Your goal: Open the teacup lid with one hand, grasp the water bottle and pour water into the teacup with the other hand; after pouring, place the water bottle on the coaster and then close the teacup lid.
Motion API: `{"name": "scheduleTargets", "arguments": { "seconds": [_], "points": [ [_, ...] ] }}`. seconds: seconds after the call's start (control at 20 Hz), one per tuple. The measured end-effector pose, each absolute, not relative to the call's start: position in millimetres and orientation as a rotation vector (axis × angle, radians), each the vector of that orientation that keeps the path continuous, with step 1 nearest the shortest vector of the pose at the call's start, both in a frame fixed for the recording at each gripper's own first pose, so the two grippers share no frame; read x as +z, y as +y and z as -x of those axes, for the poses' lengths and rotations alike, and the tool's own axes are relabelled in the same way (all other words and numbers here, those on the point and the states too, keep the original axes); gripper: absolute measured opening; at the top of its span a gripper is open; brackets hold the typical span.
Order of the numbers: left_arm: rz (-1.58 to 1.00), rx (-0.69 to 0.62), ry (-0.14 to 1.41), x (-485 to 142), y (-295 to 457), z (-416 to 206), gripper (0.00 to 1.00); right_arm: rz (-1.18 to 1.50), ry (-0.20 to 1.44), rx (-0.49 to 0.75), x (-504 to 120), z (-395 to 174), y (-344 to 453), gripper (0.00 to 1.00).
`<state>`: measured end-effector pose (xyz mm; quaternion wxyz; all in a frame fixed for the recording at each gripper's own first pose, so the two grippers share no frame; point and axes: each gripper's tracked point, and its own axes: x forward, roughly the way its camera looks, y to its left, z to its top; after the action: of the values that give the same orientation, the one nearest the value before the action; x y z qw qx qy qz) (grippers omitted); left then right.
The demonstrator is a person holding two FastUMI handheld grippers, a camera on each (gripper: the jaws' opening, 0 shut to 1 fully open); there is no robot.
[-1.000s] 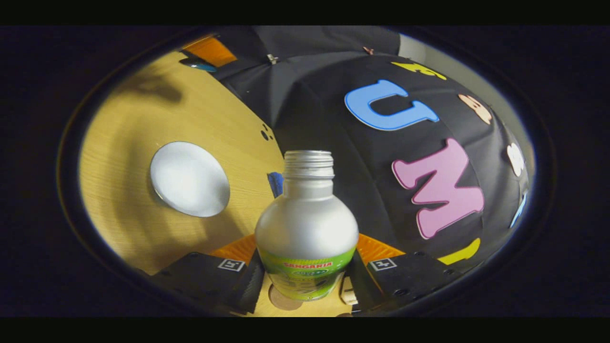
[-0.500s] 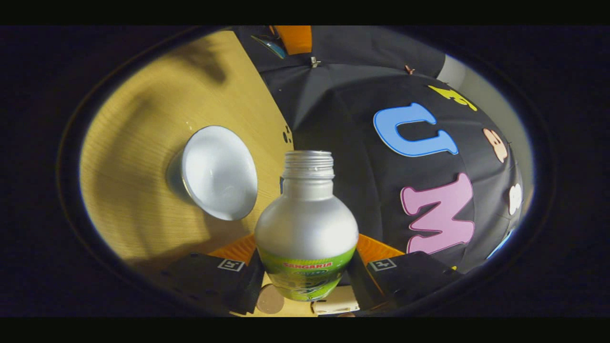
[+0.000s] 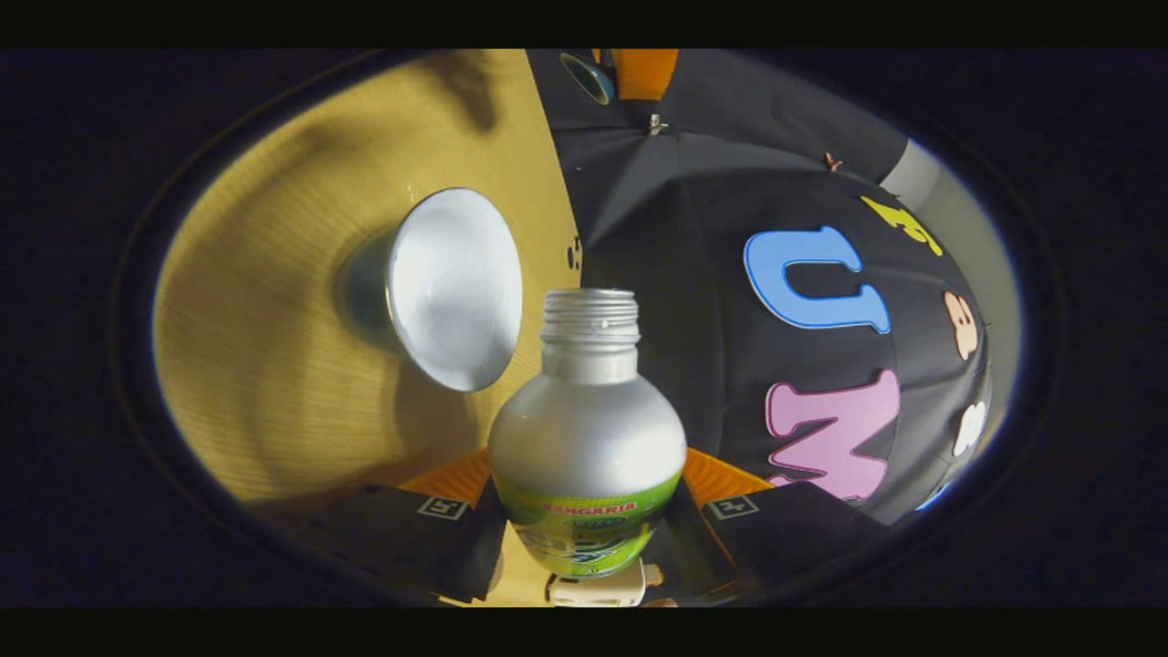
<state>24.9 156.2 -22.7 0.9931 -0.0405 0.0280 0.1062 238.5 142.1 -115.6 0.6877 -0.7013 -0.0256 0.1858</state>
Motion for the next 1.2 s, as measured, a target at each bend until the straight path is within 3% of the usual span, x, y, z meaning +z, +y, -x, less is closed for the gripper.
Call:
{"name": "scheduleTargets", "arguments": {
  "seconds": [1.2],
  "points": [
    [0.078, 0.202, 0.082, -30.8, 159.2, -27.1, 0.29, 1.903, -0.213, 0.412, -113.3, -247.4, 140.1, 0.78]
  ]
}}
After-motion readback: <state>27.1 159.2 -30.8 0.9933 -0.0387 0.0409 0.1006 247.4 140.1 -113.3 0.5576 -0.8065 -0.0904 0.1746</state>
